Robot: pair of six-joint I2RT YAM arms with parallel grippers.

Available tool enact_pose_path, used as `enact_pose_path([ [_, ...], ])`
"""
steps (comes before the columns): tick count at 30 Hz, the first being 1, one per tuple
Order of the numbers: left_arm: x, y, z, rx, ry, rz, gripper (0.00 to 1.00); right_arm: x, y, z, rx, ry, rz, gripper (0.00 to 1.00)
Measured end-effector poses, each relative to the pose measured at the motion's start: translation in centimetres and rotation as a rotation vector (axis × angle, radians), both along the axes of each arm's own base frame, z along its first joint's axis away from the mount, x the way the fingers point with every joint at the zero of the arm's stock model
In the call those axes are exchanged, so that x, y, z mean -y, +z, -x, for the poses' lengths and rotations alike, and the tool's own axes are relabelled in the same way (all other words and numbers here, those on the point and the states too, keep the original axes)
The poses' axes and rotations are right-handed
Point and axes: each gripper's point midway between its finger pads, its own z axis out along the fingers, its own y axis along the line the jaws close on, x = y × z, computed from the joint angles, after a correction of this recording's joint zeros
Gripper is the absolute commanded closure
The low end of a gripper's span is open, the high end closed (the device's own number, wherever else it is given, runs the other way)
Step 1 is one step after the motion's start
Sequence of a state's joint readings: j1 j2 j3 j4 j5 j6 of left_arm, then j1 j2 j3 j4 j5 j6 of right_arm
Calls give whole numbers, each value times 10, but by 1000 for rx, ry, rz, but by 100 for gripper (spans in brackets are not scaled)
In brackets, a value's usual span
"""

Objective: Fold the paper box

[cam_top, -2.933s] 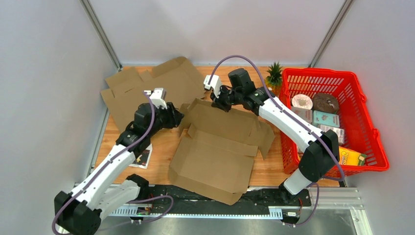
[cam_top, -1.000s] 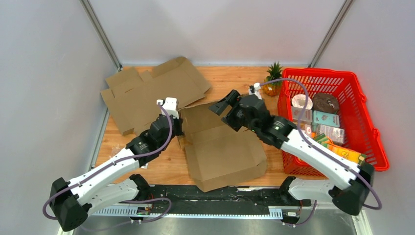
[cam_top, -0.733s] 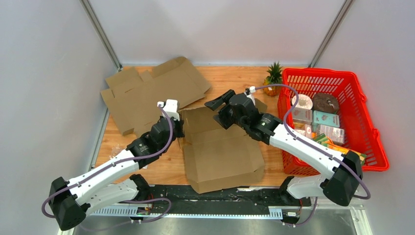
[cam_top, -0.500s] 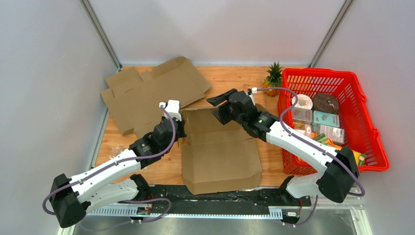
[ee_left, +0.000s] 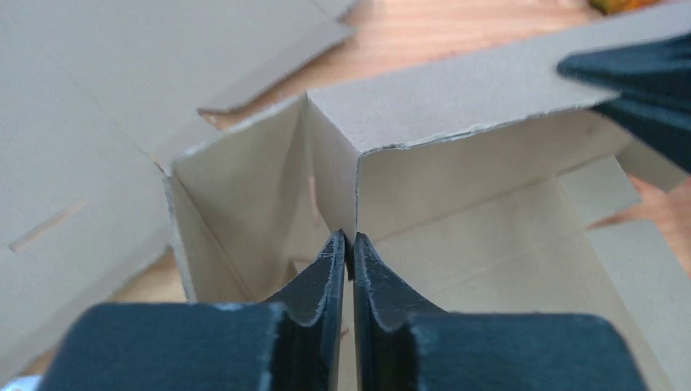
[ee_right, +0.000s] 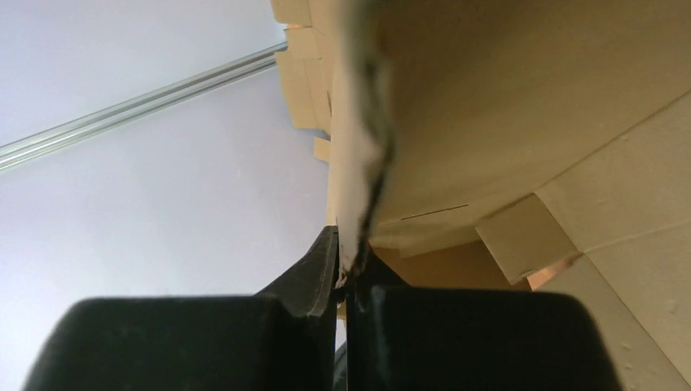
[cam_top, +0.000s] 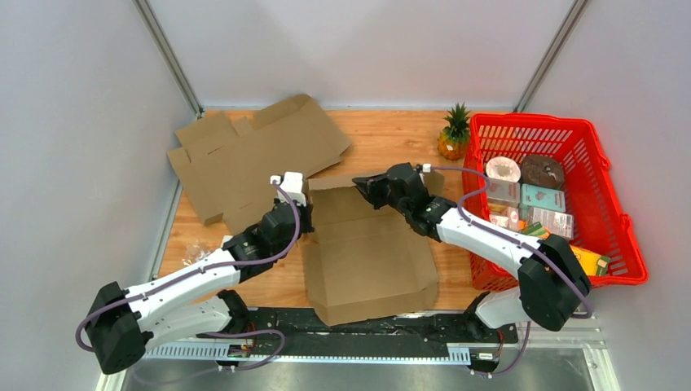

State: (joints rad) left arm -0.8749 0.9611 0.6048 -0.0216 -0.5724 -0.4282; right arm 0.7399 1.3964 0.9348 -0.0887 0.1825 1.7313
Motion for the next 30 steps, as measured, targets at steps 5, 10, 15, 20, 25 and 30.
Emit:
enact_pose_path([
  [5,-4,-24,20,-56,-67,-9,56,-3,-2,-1,46,11,-81,98],
  [10,-21,2,45,-30,-103,83,54,-3,-2,1,90,27,-107,100],
  [15,-56,19,68,-15,-48,140,35,0,-2,7,131,39,-128,100],
  [20,-70,0,74,-109,2,76,34,4,-2,13,168,53,-141,100],
  [25,-71,-31,64,-198,26,-43,31,6,-2,15,187,68,-150,100],
  [30,-71,-47,59,-200,-9,-121,30,7,-4,13,194,85,-171,100],
])
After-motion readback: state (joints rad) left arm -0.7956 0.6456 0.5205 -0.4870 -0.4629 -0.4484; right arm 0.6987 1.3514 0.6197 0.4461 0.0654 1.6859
